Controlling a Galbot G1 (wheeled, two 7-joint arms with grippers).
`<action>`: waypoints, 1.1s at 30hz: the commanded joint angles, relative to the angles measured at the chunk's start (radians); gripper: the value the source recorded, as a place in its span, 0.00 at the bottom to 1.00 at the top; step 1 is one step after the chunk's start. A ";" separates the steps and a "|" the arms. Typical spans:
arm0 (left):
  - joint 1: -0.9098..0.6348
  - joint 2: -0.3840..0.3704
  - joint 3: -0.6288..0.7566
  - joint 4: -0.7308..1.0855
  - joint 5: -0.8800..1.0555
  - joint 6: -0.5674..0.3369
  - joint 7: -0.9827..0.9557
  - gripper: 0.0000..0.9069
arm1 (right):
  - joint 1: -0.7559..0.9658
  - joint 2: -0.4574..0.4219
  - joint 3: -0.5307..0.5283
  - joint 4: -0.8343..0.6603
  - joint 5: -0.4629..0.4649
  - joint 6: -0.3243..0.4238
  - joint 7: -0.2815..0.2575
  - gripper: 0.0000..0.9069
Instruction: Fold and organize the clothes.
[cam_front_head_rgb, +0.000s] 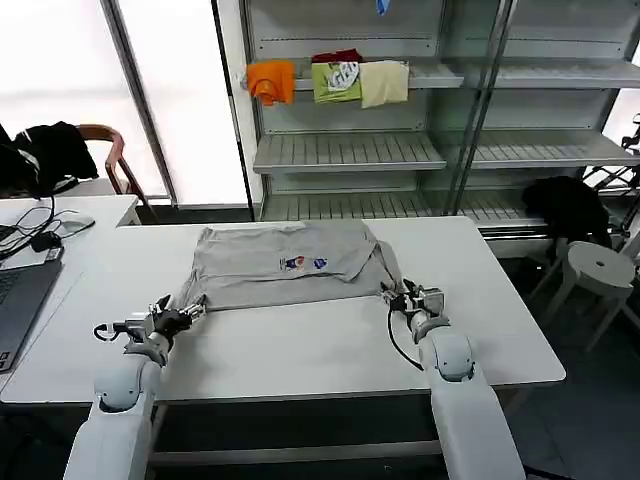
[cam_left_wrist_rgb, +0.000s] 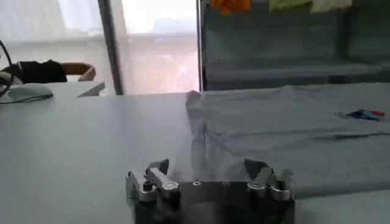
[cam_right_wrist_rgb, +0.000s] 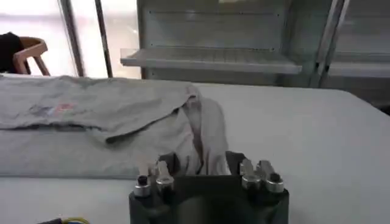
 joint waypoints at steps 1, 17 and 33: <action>0.009 -0.003 0.000 0.011 0.010 0.006 0.007 0.01 | -0.014 -0.003 0.002 0.005 -0.008 -0.006 -0.002 0.00; 0.043 -0.002 -0.007 -0.047 -0.009 0.044 0.058 0.00 | -0.022 -0.012 0.002 0.050 0.029 -0.008 0.002 0.00; 0.169 0.044 -0.057 -0.325 -0.065 0.106 0.062 0.00 | -0.175 -0.083 -0.001 0.340 0.116 -0.054 0.072 0.00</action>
